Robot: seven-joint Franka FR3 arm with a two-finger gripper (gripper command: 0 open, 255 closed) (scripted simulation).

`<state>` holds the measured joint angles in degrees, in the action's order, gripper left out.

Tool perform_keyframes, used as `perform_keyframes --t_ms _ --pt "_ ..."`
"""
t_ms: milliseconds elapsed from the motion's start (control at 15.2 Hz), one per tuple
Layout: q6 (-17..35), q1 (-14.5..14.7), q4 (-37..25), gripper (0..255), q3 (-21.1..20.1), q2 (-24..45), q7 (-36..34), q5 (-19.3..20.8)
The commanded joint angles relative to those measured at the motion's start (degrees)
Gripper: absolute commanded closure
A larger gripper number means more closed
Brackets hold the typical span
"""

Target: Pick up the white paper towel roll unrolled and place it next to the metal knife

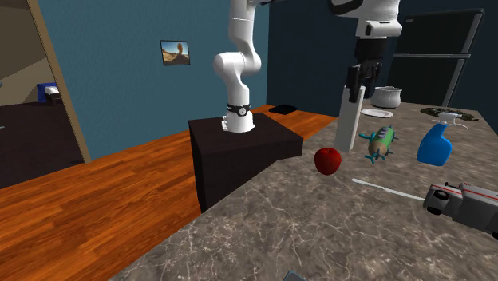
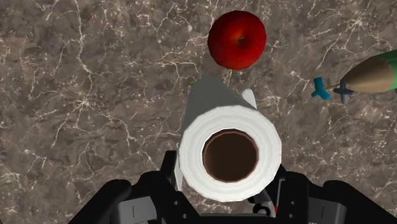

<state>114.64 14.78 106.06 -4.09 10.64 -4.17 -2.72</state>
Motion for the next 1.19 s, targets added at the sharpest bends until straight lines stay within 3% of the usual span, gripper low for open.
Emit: perform_keyframes --t_ms 0,594,1122 --pt "0.34 1.56 -2.3 255 -1.0 2.5 -2.71 0.32" --pt "1.17 8.46 -13.16 255 -3.86 13.77 -12.82 2.38" --pt "-1.71 15.39 -29.79 255 -4.86 27.23 -20.5 4.64"
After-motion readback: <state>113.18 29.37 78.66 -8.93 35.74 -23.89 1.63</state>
